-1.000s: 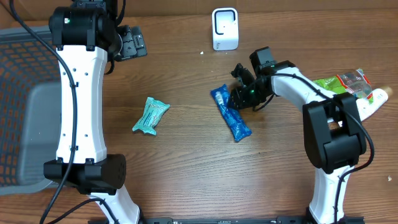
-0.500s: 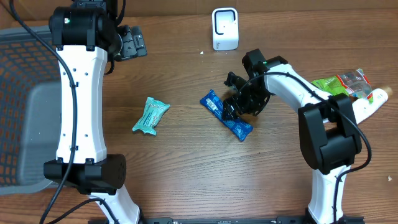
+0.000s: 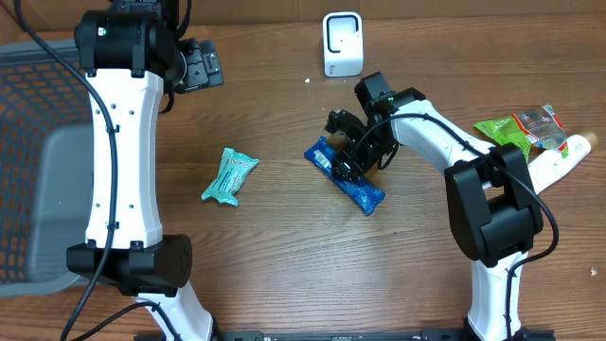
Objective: Scan the item barcode
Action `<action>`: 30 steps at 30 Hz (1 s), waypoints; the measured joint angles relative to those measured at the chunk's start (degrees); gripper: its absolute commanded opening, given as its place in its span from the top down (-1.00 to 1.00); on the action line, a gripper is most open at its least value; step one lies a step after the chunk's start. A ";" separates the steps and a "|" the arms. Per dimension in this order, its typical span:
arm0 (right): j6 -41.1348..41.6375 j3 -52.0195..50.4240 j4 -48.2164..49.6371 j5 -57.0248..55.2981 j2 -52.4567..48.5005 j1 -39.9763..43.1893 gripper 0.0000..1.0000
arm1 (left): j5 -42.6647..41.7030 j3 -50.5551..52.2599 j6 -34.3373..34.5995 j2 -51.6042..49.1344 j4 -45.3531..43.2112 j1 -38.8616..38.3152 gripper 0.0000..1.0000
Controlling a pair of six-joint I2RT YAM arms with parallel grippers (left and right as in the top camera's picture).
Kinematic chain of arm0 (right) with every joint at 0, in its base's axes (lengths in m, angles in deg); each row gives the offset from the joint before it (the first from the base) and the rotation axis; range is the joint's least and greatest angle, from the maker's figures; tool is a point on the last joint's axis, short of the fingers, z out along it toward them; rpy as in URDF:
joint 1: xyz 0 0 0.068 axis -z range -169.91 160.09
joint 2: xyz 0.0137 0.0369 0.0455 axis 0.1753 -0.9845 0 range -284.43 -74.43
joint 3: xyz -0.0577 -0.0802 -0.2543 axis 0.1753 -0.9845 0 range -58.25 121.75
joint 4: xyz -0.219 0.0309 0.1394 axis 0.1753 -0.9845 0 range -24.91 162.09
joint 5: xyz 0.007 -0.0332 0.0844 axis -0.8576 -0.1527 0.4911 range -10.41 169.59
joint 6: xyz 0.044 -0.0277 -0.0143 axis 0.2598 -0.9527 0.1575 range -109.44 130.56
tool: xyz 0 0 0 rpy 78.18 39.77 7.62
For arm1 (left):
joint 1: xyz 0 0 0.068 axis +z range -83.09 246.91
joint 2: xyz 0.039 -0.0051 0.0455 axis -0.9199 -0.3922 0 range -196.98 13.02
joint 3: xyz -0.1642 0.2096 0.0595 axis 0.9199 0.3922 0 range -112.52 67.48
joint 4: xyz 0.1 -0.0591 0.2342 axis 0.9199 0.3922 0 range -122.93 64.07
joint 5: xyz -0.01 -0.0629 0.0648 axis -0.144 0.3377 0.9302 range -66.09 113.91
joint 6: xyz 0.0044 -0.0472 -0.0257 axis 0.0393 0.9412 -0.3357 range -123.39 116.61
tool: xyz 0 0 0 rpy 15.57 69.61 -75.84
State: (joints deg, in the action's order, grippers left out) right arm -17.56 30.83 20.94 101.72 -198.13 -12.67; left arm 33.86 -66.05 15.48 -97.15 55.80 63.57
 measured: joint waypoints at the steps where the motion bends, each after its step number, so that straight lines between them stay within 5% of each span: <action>1: -0.11 -0.09 0.33 -0.04 0.00 0.00 -0.66 | 0.00 0.00 0.00 0.00 0.00 0.00 -0.99; 9: -0.55 -1.73 5.09 1.55 -0.13 0.24 -0.24 | 0.00 0.00 0.00 0.00 0.00 0.00 -1.00; 20: 4.70 -1.73 5.68 4.20 -0.72 1.18 -0.11 | 0.00 0.00 0.00 0.00 0.00 0.00 -1.00; 24: 7.78 -1.73 5.22 7.02 -1.05 2.56 -0.11 | 0.00 0.00 0.00 0.00 0.00 0.00 -0.99; 27: 9.18 -1.79 3.98 10.75 -1.42 4.52 -0.36 | 0.00 0.00 0.00 0.00 -0.02 0.00 -0.99; 30: 8.85 -2.03 2.14 14.49 -1.46 7.39 -0.40 | 0.00 0.00 0.00 0.00 0.00 0.00 -1.00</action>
State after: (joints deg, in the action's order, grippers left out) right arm -8.71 28.80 23.08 116.21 -199.59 -5.28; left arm 33.86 -66.05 15.48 -97.15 55.80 63.57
